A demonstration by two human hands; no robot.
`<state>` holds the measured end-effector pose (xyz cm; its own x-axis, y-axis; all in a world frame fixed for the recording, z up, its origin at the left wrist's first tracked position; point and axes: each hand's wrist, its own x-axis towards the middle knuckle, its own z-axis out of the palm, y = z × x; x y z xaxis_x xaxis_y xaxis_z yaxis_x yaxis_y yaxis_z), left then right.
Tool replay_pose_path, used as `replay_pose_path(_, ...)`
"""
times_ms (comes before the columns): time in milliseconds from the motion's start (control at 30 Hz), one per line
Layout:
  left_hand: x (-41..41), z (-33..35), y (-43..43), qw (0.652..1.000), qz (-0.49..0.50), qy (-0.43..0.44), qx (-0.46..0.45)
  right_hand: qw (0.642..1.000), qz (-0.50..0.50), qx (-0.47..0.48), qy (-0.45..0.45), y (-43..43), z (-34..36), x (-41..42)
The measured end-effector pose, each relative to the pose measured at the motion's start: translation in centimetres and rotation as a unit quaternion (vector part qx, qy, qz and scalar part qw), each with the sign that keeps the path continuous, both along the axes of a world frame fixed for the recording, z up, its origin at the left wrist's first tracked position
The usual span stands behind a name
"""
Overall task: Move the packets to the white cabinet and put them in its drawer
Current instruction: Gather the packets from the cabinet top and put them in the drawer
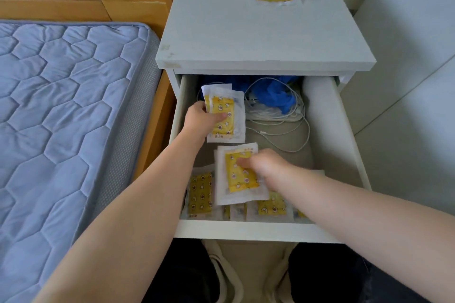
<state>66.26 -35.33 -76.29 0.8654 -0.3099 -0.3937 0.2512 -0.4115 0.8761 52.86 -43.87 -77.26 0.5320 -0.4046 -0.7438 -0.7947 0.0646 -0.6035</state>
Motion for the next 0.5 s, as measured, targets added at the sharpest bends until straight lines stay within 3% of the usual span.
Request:
replay_pose_path(167,0.1,-0.3,0.2,1.000,0.009,0.001,0.010,0.987,0.141,-0.070,0.010,4.7,-1.1,1.5)
replay_pose_path(300,-0.1,-0.3,0.1,1.000,0.005,0.010,0.009,0.941,0.316,-0.098,0.067,4.1,-1.2,0.5)
replay_pose_path(400,-0.2,-0.4,0.3,1.000,0.000,0.023,0.001,0.952,0.289,-0.099,0.022,1.3,-0.2,0.0)
replay_pose_path(500,-0.6,-0.2,0.5,0.997,-0.069,0.037,0.009,0.945,0.171,-0.260,-0.097,-3.4,1.0,-0.2)
